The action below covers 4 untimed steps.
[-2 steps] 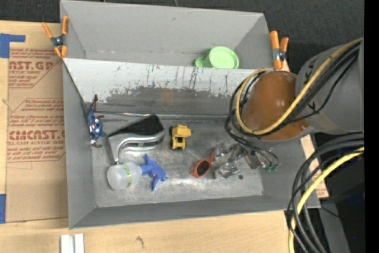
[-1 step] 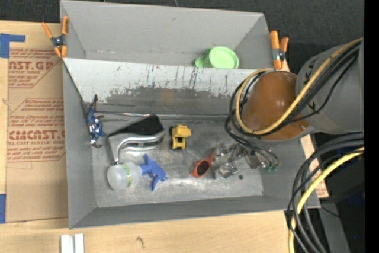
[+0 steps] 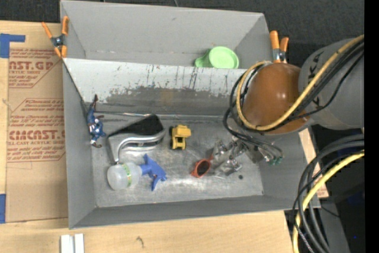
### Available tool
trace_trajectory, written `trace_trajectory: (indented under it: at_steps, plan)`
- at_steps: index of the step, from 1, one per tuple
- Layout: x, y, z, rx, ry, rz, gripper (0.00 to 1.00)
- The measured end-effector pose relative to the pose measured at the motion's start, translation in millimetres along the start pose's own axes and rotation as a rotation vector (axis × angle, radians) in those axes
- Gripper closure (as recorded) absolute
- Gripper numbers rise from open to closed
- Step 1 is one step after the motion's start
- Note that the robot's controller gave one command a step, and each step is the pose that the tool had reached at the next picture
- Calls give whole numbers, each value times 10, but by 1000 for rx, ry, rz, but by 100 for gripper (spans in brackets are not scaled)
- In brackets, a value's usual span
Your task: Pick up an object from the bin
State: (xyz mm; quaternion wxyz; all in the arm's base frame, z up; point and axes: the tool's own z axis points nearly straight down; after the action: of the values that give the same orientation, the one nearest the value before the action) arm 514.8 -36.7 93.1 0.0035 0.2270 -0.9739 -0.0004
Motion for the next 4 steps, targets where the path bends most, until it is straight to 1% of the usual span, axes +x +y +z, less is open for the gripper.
trace_trajectory:
  at_steps: [1,2,3,4]
  plan:
    - [204,-41,-504,0,-7,198,0]
    - [322,-55,-621,1,-8,336,0]
    - [-334,236,173,0,-3,322,100]
    - [-334,236,173,0,-3,322,100]
